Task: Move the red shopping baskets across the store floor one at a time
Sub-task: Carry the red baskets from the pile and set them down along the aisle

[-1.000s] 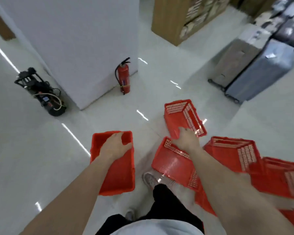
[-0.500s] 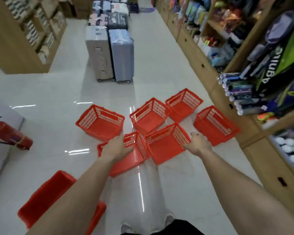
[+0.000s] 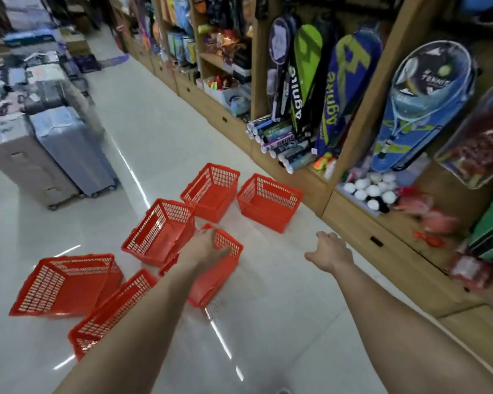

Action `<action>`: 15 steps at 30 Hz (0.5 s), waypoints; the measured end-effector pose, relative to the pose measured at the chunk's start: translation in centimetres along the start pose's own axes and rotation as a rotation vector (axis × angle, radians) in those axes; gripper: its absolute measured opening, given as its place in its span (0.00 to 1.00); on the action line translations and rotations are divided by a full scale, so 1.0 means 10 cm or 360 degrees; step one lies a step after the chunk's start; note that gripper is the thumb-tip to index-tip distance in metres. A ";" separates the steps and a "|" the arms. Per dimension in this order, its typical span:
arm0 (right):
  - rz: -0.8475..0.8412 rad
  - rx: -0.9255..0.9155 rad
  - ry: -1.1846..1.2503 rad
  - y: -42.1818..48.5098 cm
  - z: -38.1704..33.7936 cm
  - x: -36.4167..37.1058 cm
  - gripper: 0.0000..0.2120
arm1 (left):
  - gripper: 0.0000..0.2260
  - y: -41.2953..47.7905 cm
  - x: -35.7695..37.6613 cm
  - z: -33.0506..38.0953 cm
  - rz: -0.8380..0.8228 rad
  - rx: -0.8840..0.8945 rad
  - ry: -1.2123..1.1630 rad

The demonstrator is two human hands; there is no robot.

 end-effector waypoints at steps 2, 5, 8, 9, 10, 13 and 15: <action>0.0022 0.0034 0.0036 0.14 0.27 -0.24 0.35 | 0.31 0.22 0.00 0.35 0.0012 0.0003 0.0044; 0.0036 0.0095 0.0084 0.36 0.58 -0.48 0.34 | 0.33 0.54 0.03 0.72 -0.0008 0.0021 0.0129; 0.0040 0.0150 0.0120 0.64 0.81 -0.61 0.34 | 0.32 0.91 0.10 0.93 -0.0062 0.0028 0.0212; 0.0039 0.0164 0.0126 0.75 0.86 -0.65 0.34 | 0.32 1.06 0.13 0.97 -0.0079 0.0026 0.0227; 0.0035 0.0178 0.0126 0.87 0.92 -0.68 0.34 | 0.32 1.20 0.16 1.01 -0.0093 0.0025 0.0236; 0.0011 0.0232 0.0140 1.30 1.01 -0.74 0.35 | 0.33 1.72 0.23 1.11 -0.0120 0.0036 0.0226; -0.0006 0.0262 0.0148 1.65 1.00 -0.79 0.36 | 0.33 2.13 0.27 1.17 -0.0137 0.0050 0.0193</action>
Point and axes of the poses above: each hand's wrist, its own y-axis towards the middle knuckle, its own x-axis out of the palm, z = x × y, the point moved 8 cm from there along y, towards the middle knuckle, and after that the axes turned 15 degrees about y, right-handed, at the moved point
